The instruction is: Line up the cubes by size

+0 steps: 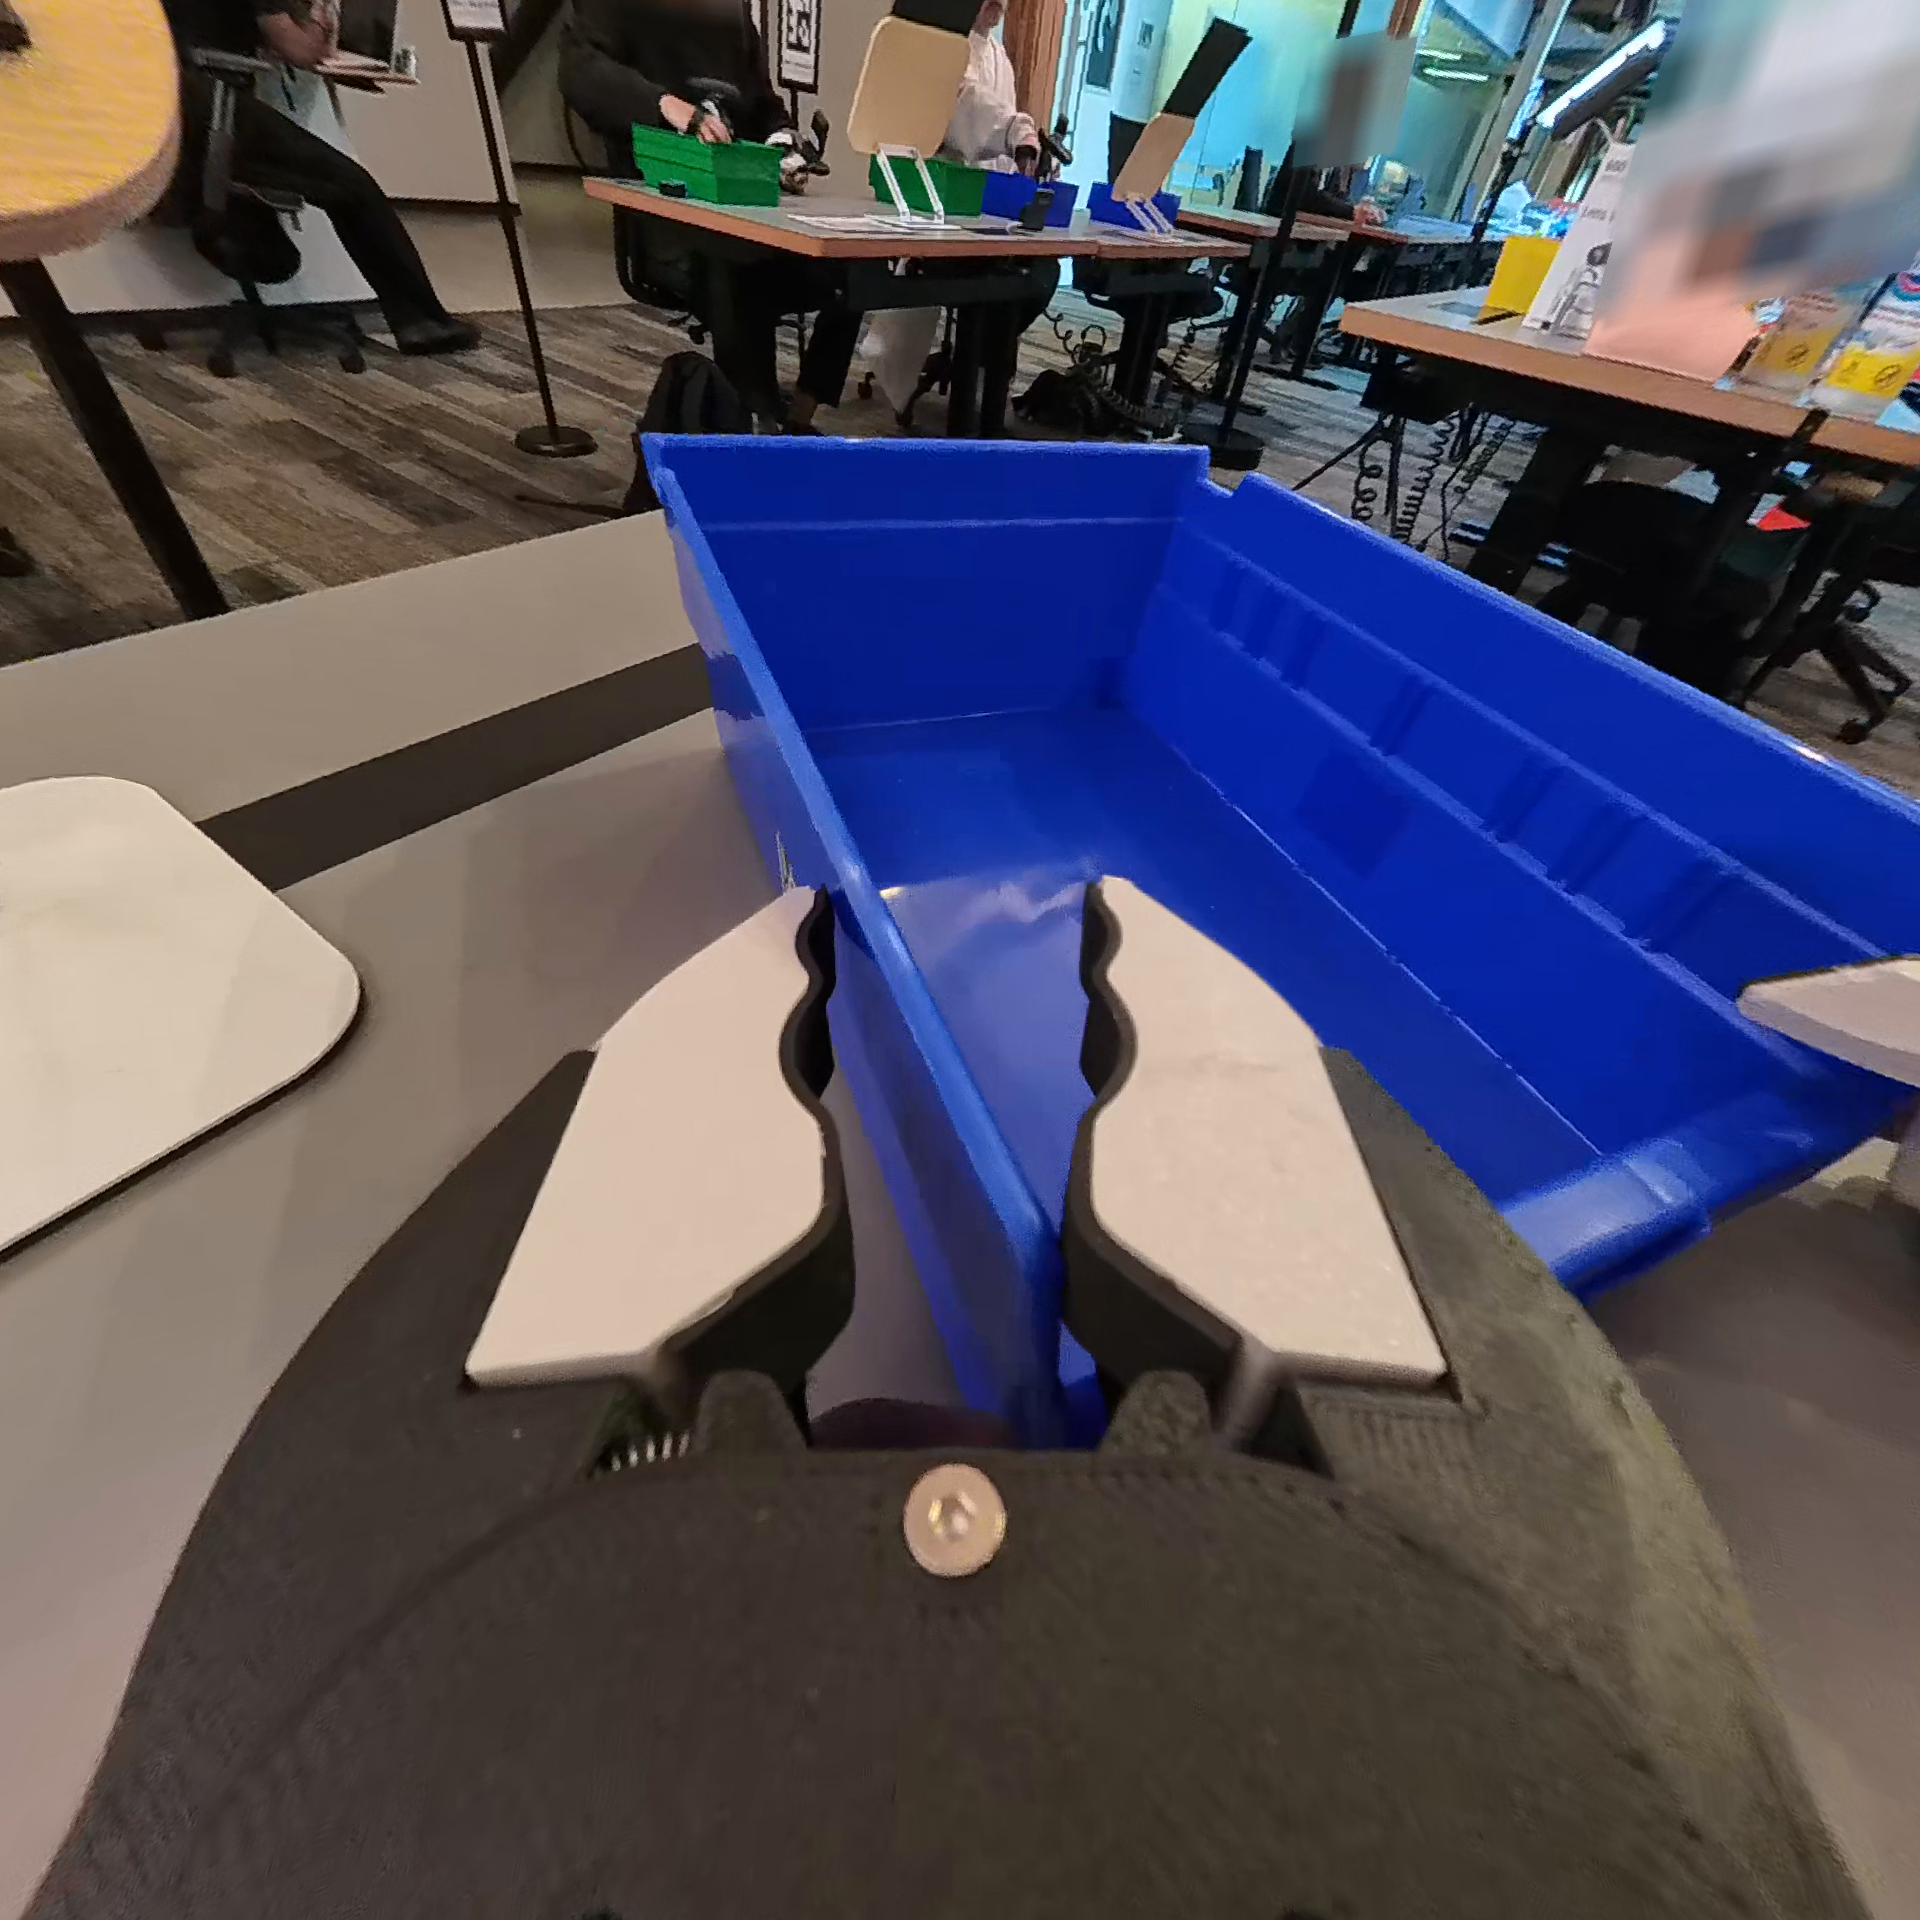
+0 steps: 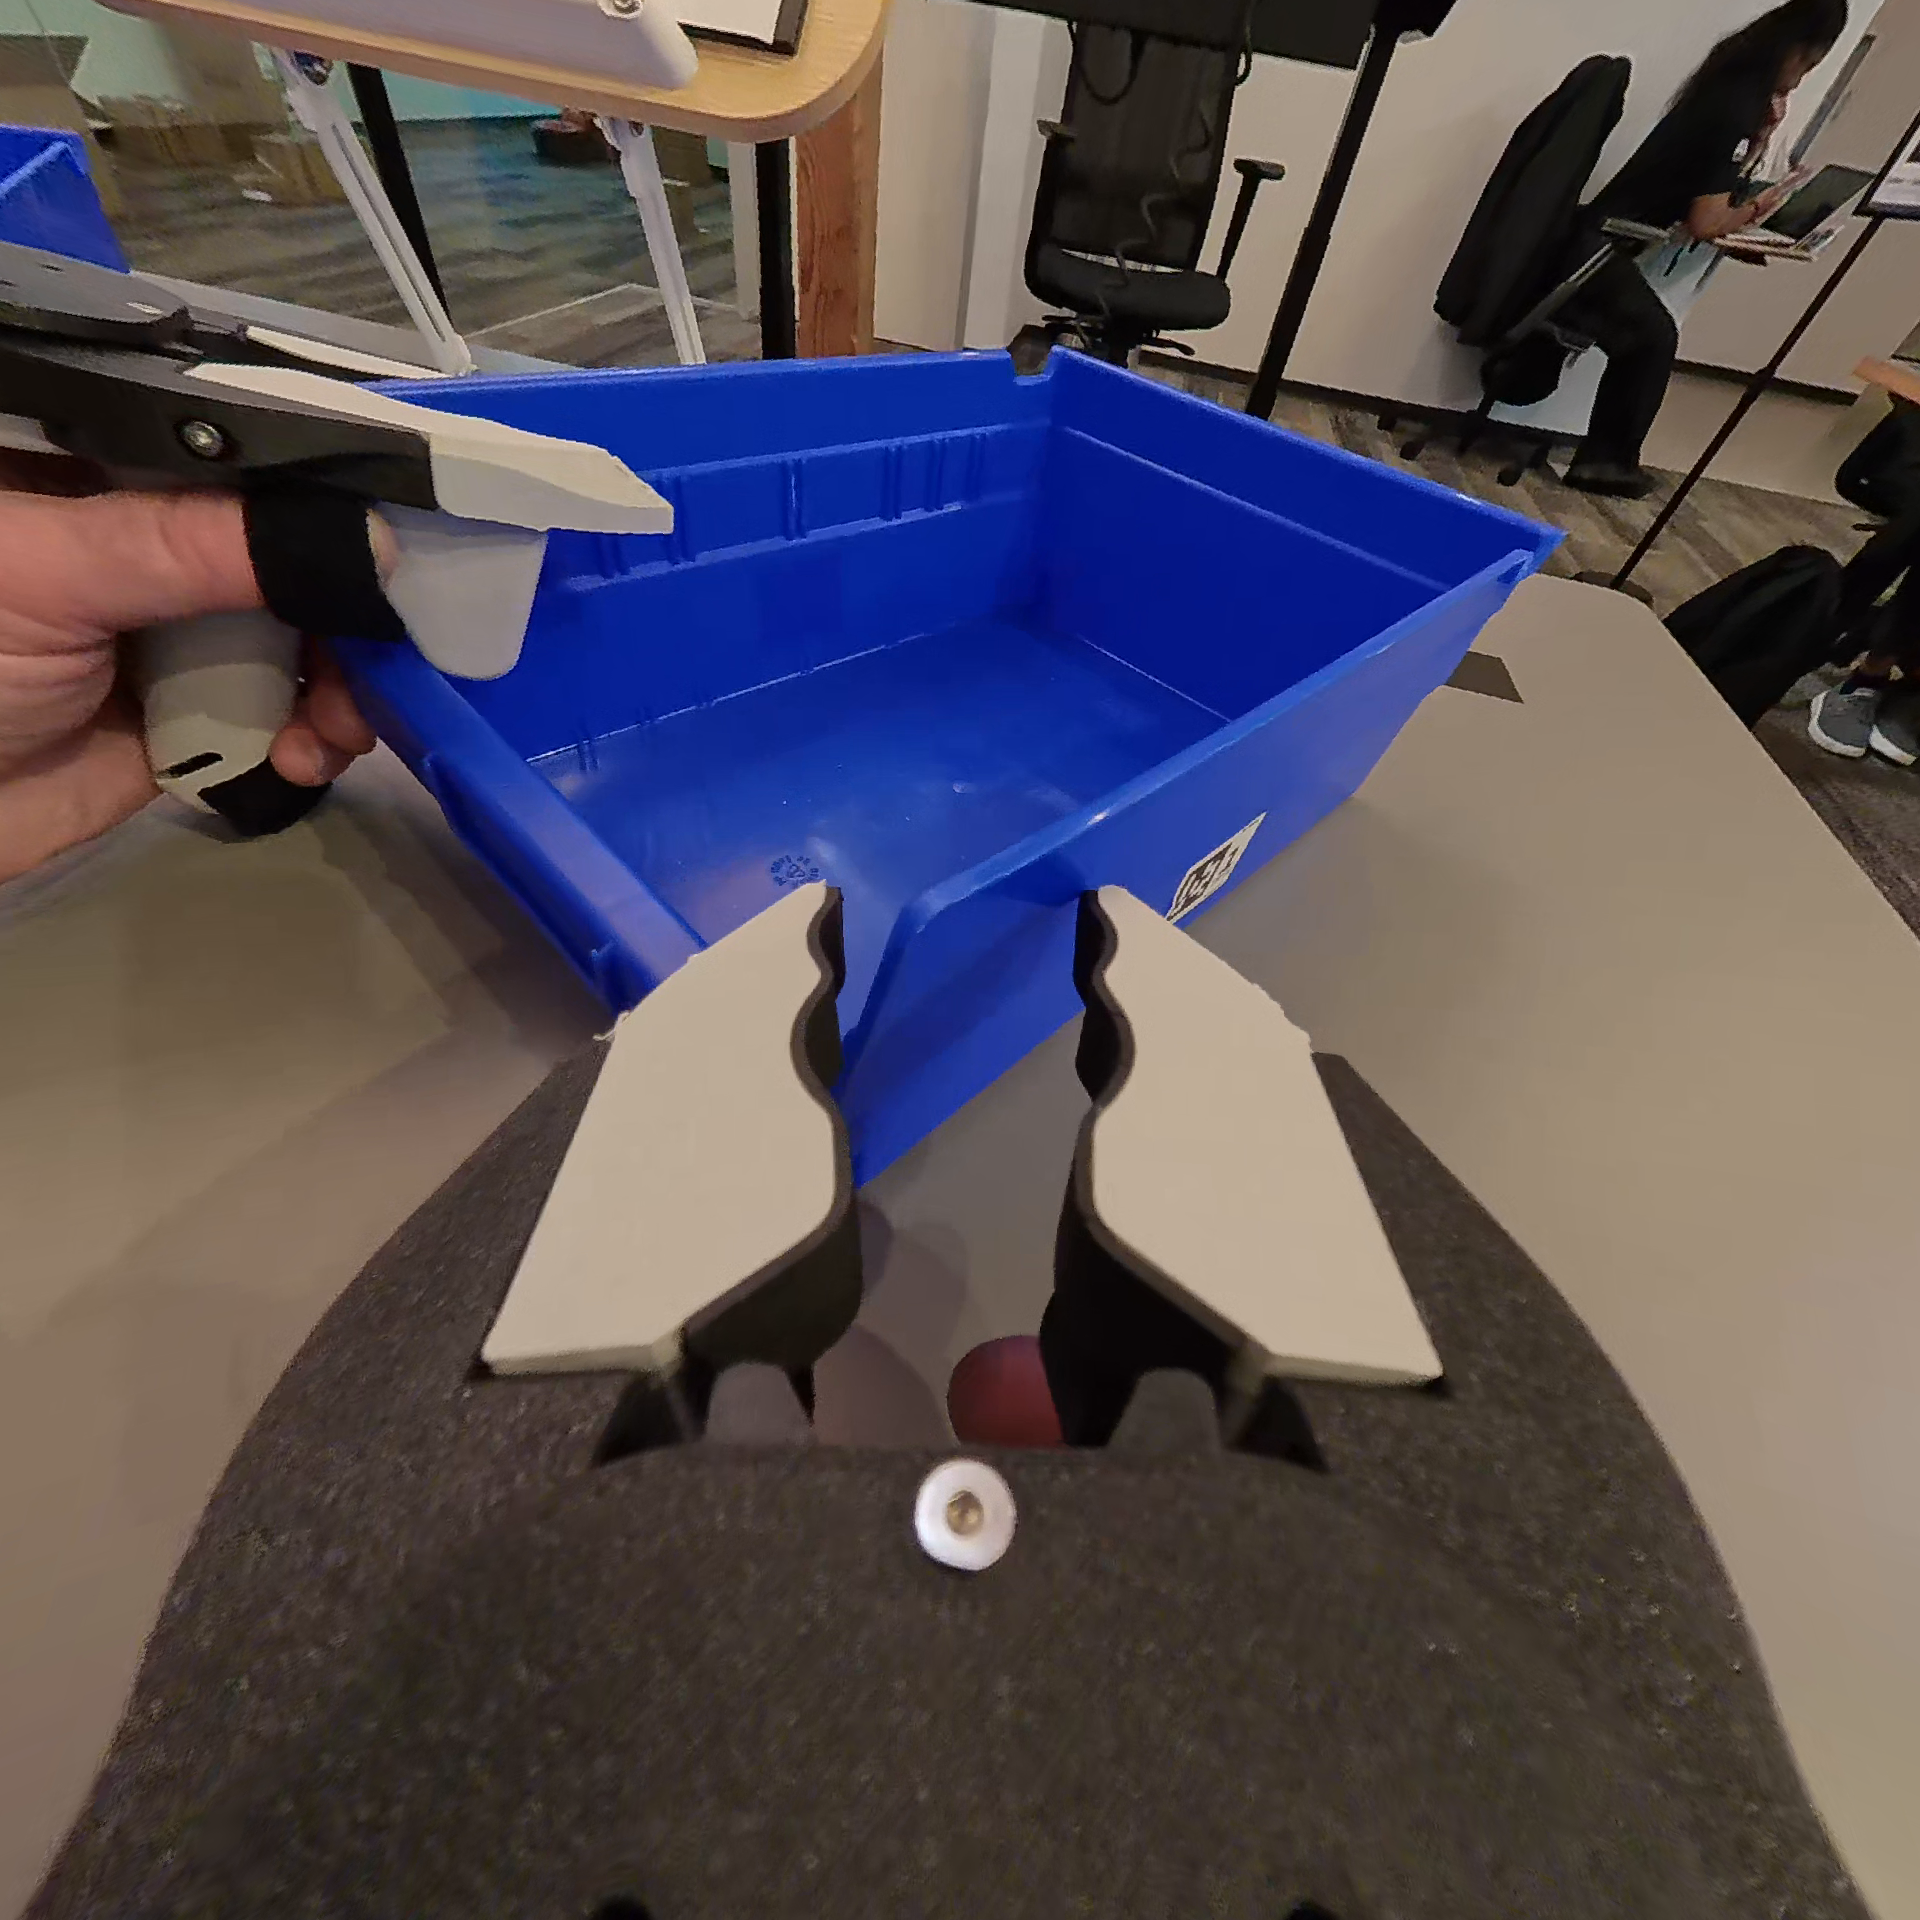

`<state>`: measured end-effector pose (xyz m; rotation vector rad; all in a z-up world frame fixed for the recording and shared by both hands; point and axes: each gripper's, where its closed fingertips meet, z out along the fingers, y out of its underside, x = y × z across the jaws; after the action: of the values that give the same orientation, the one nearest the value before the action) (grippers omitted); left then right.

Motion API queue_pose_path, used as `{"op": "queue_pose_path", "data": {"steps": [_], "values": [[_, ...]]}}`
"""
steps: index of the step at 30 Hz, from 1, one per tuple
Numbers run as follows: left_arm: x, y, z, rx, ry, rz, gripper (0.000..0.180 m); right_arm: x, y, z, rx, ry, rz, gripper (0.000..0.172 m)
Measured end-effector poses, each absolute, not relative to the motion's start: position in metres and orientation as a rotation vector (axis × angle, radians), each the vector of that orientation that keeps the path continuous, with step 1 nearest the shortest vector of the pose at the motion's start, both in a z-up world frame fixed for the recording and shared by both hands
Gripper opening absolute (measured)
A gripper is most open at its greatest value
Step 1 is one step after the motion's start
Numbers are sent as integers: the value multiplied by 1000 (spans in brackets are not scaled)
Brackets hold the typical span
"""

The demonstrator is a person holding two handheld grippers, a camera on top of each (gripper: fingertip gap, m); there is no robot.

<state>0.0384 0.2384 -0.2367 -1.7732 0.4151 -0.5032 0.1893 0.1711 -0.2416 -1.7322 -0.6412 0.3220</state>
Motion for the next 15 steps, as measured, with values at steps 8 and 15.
{"op": "queue_pose_path", "data": {"steps": [8, 15], "values": [[55, 228, -238, -1789, 461, -705, 65, 202, 183, -247, -1770, -630, 268, 37], [67, 227, -237, -1767, 450, -729, 71, 216, 200, -248, -1790, -601, 274, 33]]}}
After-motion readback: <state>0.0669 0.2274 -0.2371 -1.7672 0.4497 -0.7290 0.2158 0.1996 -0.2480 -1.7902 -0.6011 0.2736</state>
